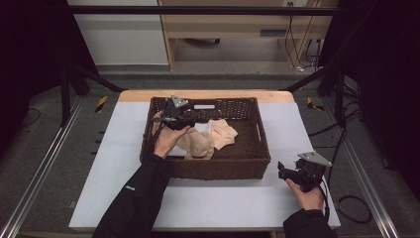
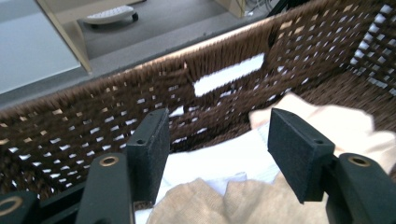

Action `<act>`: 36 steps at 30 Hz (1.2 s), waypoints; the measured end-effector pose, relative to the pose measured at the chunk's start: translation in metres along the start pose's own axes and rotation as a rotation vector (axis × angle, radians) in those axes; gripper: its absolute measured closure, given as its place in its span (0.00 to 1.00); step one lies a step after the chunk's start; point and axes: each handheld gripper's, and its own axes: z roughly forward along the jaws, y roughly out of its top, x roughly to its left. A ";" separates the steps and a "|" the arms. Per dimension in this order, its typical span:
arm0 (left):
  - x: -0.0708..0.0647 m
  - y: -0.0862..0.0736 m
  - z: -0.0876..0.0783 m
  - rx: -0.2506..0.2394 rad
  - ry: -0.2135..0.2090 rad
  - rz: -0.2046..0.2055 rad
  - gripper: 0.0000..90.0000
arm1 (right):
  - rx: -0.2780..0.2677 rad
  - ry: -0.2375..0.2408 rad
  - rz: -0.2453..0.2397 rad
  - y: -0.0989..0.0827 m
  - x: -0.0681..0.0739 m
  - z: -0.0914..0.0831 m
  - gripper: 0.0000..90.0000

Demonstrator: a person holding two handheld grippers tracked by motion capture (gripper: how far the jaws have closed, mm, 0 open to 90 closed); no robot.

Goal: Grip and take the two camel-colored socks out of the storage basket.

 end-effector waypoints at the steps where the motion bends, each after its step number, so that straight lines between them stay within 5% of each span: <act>1: 0.000 -0.003 0.002 0.003 -0.003 -0.003 0.41 | -0.002 0.000 -0.003 0.000 0.000 0.000 0.05; 15: -0.002 -0.014 0.017 0.107 -0.024 0.023 0.39 | -0.007 -0.005 -0.004 -0.001 0.002 0.001 0.06; 29: -0.005 -0.020 0.026 0.194 -0.069 0.033 0.49 | 0.000 -0.002 -0.001 -0.001 0.002 0.001 0.06; 36: -0.006 -0.020 0.024 0.237 -0.077 0.042 0.71 | -0.005 -0.003 0.001 -0.001 0.002 0.000 0.06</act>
